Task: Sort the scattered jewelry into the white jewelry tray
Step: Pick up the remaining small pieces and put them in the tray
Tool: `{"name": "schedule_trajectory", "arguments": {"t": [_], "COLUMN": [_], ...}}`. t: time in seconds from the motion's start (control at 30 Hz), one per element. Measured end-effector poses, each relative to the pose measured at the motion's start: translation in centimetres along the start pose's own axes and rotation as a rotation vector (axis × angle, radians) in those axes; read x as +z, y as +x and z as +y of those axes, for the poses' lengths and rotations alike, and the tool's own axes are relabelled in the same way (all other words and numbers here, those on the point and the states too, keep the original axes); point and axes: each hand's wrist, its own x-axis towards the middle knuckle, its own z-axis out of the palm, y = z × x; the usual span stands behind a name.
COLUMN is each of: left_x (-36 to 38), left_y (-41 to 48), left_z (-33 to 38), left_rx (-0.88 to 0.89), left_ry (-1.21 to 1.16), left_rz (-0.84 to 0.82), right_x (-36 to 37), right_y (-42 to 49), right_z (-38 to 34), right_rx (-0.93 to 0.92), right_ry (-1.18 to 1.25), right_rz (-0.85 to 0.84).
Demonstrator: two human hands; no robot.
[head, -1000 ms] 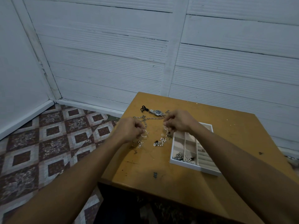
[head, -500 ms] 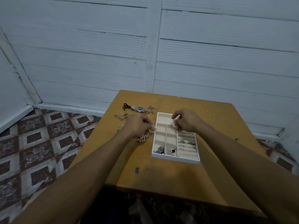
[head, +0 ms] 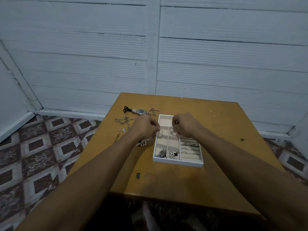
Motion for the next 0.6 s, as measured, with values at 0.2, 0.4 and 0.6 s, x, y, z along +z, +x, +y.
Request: {"name": "schedule_trajectory", "arguments": {"t": [0.2,0.4,0.6], "left_x": [0.1,0.4,0.5], "left_y": [0.2,0.4,0.9], "left_z": [0.6,0.7,0.7], "left_rx": [0.011,0.014,0.017], "left_ry": [0.014,0.026,0.029], "left_rz": [-0.012,-0.016,-0.013], "right_x": [0.6,1.2,1.8], "right_y": [0.4,0.3,-0.3], "right_z": [-0.1,0.3,0.8], "right_rx": [-0.023,0.005,0.004], "right_ry": [-0.026,0.057,0.081], "right_rz": [0.003,0.004,0.032]}}
